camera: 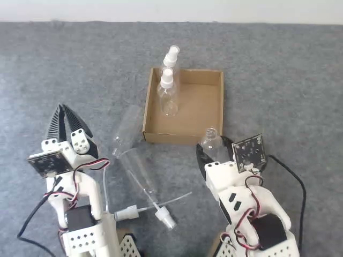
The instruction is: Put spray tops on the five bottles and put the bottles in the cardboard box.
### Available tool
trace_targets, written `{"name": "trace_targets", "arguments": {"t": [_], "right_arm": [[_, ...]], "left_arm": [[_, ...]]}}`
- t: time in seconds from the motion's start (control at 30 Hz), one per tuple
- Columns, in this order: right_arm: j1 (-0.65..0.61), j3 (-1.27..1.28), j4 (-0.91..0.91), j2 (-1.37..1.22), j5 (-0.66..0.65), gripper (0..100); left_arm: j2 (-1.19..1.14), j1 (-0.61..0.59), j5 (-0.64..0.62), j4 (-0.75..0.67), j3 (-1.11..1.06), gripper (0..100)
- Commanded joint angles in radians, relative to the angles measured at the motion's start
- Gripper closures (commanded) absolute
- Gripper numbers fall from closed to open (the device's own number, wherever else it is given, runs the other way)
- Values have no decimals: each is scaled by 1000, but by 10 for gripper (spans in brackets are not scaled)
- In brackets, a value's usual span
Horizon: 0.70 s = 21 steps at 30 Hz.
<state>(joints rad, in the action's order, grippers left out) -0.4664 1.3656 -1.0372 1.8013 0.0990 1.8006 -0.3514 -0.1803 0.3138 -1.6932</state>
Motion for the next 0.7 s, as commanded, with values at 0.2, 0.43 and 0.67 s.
{"name": "trace_targets", "arguments": {"t": [0.2, 0.43, 0.67], "right_arm": [[-2, 18, 54, 15, 11, 951], [-2, 20, 48, 15, 9, 951], [51, 44, 59, 15, 9, 951]], "left_arm": [[21, 92, 5, 459, 260, 947], [21, 163, 69, 532, 278, 885], [20, 269, 195, 666, 343, 885]]}}
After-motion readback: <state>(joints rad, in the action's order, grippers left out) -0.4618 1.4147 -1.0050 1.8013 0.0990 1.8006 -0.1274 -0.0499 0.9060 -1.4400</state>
